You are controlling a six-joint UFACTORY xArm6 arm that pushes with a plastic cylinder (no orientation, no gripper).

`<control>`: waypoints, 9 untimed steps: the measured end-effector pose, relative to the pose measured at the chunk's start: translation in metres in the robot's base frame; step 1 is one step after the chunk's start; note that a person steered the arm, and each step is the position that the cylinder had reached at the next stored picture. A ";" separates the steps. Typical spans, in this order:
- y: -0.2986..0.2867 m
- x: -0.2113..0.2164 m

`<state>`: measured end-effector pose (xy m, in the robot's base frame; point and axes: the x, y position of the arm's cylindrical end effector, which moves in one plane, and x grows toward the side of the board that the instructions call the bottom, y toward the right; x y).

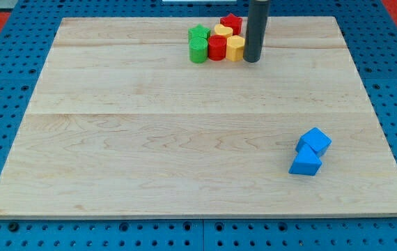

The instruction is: Move blue cube to the bottom of the yellow hexagon

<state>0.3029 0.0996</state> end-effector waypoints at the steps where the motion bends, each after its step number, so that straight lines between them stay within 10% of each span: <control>1: 0.000 -0.018; 5: 0.115 0.044; 9: 0.146 0.225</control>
<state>0.5274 0.2455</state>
